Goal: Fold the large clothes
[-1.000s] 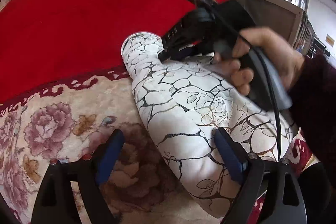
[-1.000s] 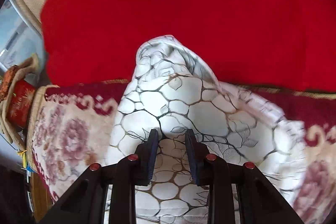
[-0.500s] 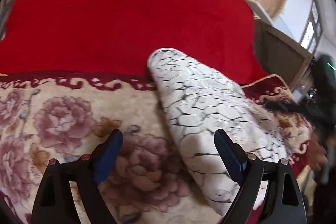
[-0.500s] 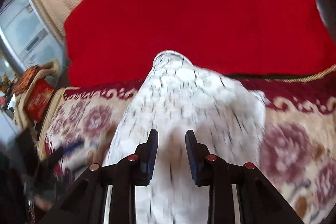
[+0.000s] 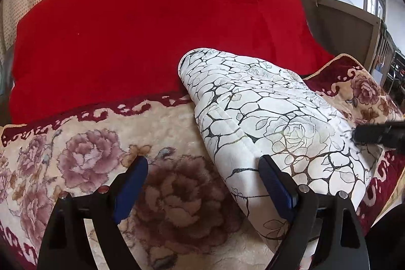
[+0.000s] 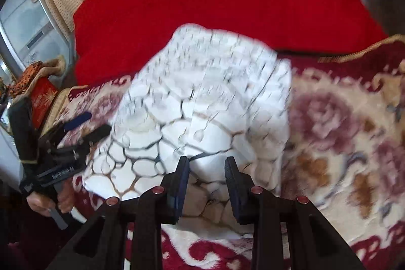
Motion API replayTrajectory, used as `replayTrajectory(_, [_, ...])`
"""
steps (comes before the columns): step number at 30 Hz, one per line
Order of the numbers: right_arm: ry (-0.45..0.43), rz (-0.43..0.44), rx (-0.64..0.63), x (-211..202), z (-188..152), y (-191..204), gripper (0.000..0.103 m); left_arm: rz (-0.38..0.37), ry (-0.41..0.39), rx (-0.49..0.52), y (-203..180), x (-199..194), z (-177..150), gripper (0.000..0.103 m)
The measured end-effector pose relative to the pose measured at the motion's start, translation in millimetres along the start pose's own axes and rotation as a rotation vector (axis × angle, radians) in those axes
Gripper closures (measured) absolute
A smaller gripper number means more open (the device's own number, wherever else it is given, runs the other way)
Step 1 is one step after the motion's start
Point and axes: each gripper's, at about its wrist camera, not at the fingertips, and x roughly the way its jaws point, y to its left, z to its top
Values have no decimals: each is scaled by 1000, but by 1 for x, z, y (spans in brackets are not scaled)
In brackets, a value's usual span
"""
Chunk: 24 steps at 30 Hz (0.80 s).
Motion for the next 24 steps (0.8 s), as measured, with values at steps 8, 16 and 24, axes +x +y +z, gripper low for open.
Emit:
replayTrajectory(8, [91,-59,91,45,-15,-31,67,1,-4,9,-8,-1,-1,14])
replayTrajectory(16, [15,-90,39,10,17,-16,66,-1,-2,8,-6,-1,0,13])
replayTrajectory(24, [46,-43,47,48,44,1,66,1,-5,13,-6,0,0,13])
